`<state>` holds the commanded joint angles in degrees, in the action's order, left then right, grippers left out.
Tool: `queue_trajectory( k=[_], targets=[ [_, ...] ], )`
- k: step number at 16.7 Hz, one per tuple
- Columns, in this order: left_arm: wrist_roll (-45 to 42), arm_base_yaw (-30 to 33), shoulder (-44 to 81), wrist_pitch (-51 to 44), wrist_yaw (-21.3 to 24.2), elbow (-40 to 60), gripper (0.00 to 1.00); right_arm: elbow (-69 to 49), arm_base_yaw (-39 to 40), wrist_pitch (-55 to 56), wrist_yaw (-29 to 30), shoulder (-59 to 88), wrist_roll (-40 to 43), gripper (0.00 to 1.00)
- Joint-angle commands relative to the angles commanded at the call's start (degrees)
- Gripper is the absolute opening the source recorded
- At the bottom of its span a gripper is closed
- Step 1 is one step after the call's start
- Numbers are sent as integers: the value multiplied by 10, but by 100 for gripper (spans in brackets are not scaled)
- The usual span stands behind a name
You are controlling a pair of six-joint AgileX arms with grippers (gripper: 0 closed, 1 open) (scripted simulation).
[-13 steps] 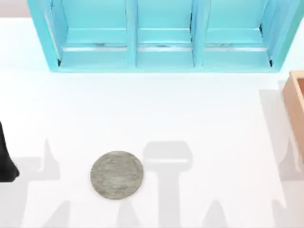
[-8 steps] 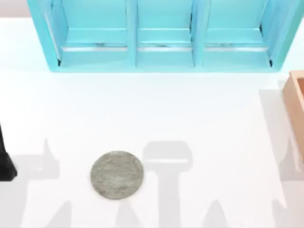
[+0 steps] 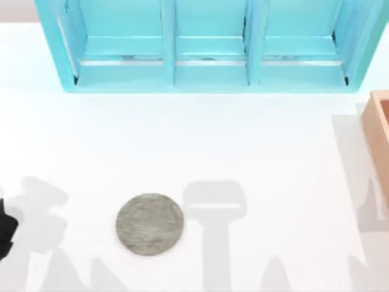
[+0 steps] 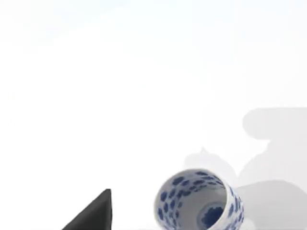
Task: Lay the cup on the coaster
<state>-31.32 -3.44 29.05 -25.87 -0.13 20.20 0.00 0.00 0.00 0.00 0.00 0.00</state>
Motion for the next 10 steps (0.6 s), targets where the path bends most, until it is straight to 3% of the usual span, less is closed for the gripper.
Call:
queue_trajectory(
  k=[10],
  targets=[
    [-460,-50,478,-376,1,273,100,0,0,0,0,0,0,100]
  ],
)
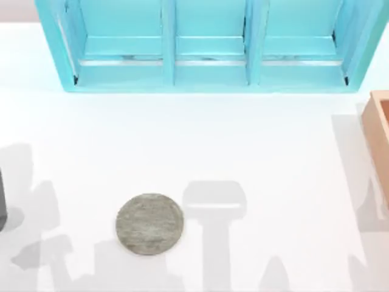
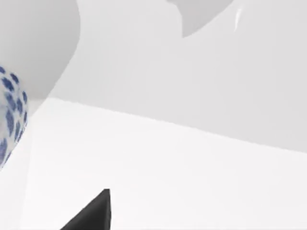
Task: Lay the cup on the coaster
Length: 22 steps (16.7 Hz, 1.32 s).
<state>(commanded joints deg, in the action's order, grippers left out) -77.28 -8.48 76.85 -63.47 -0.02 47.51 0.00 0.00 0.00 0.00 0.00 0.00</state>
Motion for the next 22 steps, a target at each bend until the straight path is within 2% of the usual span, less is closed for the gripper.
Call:
queue_trajectory(
  k=[5,9,16,22],
  targets=[
    [-180,-21,114,-63,0,161,100,0,0,0,0,0,0,100],
    [-250,-29,141,-67,0,233,100,0,0,0,0,0,0,100],
    [-253,-28,143,-57,0,227,100,0,0,0,0,0,0,100],
    [-255,-30,186,96,0,126,100,0,0,0,0,0,0,100]
  ],
)
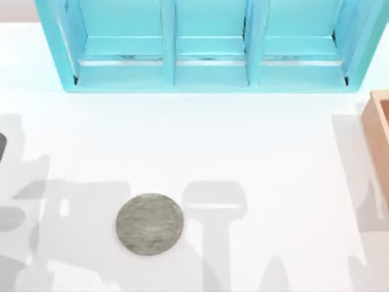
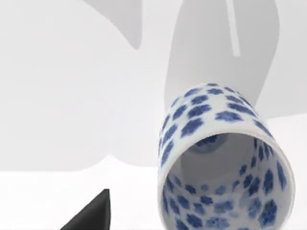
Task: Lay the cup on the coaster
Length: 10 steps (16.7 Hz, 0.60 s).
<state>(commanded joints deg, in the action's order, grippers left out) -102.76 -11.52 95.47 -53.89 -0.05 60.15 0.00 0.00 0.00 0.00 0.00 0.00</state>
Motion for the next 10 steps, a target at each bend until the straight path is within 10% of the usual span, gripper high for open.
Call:
queue_trajectory(
  k=[8,10],
  targets=[
    [-2,-2,24,71,0,-55,100,0,0,0,0,0,0,100],
    [-2,-2,24,71,0,-55,85,0,0,0,0,0,0,100]
  ],
)
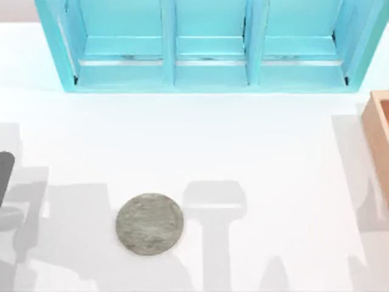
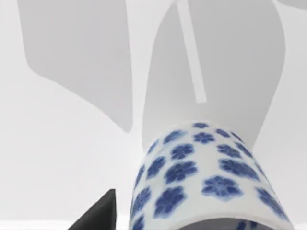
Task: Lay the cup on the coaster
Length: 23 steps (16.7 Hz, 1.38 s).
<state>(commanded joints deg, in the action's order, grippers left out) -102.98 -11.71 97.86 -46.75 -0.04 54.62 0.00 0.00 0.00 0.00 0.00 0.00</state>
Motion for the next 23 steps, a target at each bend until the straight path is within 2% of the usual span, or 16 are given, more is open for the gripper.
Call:
queue_trajectory(
  k=[11,23],
  targets=[
    [0,0,0,0,0,0,2,0,0,0,0,0,0,100],
    [16,6,2,-3,0,6,0,0,0,0,0,0,0,100]
  ],
)
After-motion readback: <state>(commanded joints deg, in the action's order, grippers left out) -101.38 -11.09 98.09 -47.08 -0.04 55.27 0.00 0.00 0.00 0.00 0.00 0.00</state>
